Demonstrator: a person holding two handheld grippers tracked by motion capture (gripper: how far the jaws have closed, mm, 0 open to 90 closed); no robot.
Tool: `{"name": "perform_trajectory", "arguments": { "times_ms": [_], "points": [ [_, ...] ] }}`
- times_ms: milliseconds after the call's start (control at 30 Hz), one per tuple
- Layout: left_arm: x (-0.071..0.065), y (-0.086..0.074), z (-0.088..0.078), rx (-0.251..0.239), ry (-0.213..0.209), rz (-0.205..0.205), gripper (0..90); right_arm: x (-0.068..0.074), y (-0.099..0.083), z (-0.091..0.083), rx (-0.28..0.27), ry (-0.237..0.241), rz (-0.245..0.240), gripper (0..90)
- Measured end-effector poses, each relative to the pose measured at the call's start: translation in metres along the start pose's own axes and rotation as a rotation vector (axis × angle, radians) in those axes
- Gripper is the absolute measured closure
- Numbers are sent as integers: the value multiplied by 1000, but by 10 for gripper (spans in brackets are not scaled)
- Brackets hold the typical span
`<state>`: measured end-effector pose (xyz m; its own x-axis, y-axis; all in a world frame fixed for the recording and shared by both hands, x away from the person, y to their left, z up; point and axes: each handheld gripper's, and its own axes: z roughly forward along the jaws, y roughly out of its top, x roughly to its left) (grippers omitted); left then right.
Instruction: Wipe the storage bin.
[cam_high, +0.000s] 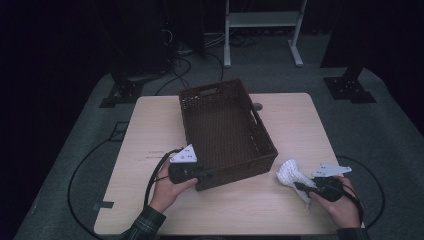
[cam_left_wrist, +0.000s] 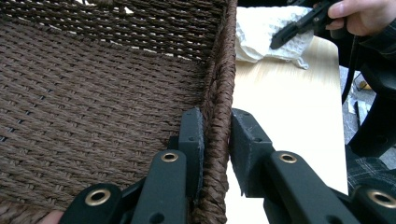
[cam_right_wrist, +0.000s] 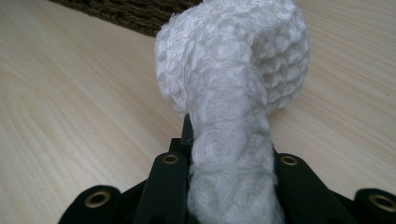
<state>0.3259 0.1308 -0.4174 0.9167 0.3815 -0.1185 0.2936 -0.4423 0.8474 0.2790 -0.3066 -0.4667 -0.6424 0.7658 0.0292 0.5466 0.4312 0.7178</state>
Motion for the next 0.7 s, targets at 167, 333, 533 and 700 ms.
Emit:
{"name": "perform_trajectory", "arguments": {
  "times_ms": [167,333,533,700],
  "points": [
    [0,0,0,-2,-6,-3,738,15,4,11,31,49,-34,743],
    [1,0,0,-1,-11,-7,735,27,12,24,57,91,-63,743],
    [1,0,0,-1,-18,-8,736,29,20,35,66,112,-75,744],
    [2,1,0,3,-22,-7,741,31,30,47,73,134,-100,744]
  ]
}}
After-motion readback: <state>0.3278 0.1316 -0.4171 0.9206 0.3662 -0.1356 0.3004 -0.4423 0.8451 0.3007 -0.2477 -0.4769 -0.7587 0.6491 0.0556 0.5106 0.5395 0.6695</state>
